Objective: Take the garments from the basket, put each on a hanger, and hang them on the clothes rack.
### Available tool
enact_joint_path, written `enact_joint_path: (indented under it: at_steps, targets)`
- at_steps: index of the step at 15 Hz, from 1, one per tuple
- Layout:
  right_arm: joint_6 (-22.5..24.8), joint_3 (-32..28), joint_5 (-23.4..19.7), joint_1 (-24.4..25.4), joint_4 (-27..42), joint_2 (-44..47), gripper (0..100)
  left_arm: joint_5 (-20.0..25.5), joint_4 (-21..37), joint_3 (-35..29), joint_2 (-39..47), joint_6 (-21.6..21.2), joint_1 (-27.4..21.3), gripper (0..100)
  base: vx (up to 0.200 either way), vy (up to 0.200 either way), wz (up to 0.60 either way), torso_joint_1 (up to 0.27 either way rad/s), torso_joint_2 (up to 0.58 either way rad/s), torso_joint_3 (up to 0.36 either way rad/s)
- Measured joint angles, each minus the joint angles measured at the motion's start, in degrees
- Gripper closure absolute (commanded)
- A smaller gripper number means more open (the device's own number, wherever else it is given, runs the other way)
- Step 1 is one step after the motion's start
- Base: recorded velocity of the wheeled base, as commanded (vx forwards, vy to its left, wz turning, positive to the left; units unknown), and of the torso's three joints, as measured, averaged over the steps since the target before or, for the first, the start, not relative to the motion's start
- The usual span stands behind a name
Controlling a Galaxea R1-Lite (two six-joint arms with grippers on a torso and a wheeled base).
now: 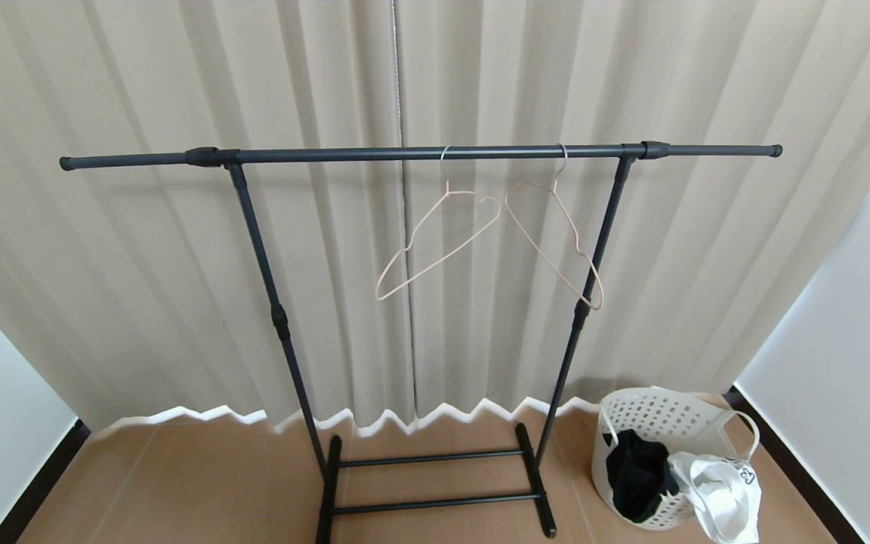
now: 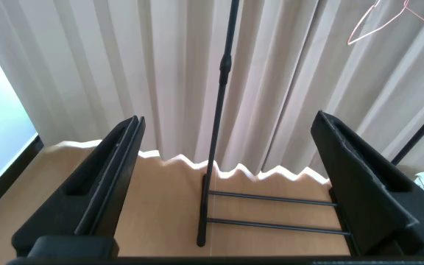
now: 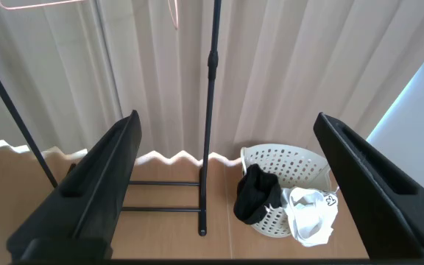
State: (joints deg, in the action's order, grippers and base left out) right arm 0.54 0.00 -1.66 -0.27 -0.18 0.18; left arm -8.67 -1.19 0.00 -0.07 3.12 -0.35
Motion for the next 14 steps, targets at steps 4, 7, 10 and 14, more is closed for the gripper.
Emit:
enact_joint_path:
  at_steps: [4, 7, 10, 14]
  targets:
    - [0.94, 0.0, -0.26, 0.0, 0.02, 0.0, 0, -0.02, 0.0, 0.0, 0.0, 0.0, 0.0, 0, 0.0, 0.0, 0.0, 0.0, 0.0, 0.0]
    - [0.74, 0.0, -0.28, 0.0, -0.02, 0.0, 0, -0.02, 0.0, 0.0, 0.0, 0.0, 0.0, 0, 0.0, 0.0, 0.0, 0.0, 0.0, 0.0]
    - [1.05, 0.0, -0.26, 0.0, 0.02, 0.0, 0, -0.02, 0.0, 0.0, 0.0, 0.0, 0.0, 0, 0.0, 0.0, 0.0, 0.0, 0.0, 0.0]
    - [0.24, 0.0, -0.17, 0.0, 0.0, 0.0, 0, 0.0, -0.02, 0.0, 0.0, -0.01, 0.0, 0, 0.0, 0.0, 0.0, 0.0, 0.0, 0.0]
